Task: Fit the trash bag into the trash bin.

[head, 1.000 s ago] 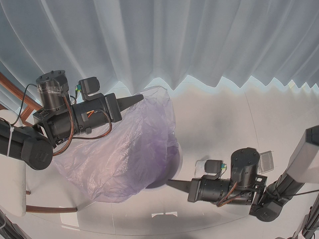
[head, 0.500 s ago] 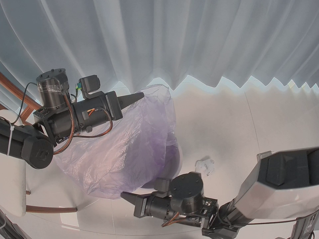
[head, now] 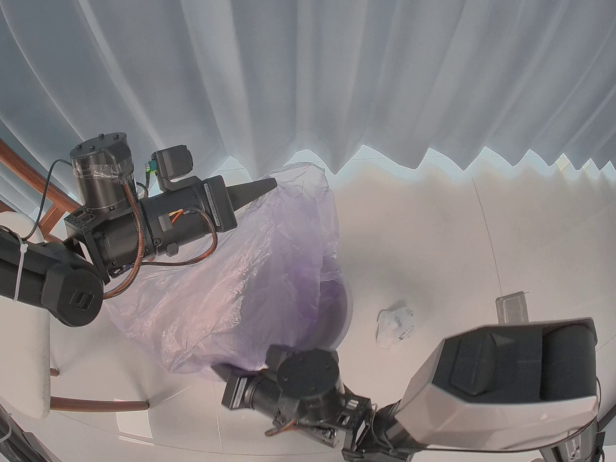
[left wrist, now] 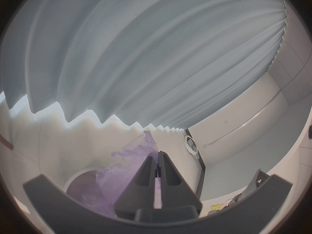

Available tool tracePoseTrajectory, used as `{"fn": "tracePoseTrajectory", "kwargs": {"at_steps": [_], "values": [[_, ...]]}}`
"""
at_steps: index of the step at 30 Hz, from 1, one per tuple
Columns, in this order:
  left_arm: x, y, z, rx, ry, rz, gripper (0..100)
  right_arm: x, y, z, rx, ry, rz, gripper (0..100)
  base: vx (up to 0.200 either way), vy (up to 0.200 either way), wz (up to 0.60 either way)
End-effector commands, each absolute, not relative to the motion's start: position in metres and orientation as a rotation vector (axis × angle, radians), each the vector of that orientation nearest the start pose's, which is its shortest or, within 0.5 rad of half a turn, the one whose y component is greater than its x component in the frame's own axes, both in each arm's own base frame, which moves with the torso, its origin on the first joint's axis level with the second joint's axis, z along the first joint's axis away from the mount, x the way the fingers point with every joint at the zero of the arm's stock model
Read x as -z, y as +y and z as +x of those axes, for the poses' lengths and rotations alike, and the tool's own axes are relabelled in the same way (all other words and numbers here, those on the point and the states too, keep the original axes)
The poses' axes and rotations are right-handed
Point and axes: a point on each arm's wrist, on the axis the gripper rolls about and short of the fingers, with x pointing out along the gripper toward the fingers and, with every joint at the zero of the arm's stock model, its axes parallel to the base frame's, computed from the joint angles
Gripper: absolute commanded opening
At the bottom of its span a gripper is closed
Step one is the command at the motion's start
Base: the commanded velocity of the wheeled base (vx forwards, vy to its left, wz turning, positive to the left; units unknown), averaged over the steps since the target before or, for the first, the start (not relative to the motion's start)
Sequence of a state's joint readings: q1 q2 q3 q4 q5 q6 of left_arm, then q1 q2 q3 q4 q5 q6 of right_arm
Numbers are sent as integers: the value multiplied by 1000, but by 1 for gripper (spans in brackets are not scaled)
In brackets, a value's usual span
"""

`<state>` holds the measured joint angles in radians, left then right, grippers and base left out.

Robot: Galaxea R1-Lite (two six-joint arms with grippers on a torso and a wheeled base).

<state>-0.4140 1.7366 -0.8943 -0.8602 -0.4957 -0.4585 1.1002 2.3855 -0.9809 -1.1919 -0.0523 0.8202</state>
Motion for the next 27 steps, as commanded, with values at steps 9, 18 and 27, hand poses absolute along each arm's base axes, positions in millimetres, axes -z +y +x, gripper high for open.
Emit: {"fn": "tracePoseTrajectory", "kwargs": {"at_steps": [9, 18, 27], "values": [[-215, -134, 284, 884, 198, -424, 0, -60, 322, 268, -618, 401, 709, 0, 0, 0, 0], [-199, -126, 269, 873, 229, -342, 0, -15, 314, 220, -625, 595, 583, 0, 0, 0, 0], [-182, -121, 261, 870, 270, -152, 0, -55, 298, 125, -943, 641, 606, 0, 0, 0, 0]]}}
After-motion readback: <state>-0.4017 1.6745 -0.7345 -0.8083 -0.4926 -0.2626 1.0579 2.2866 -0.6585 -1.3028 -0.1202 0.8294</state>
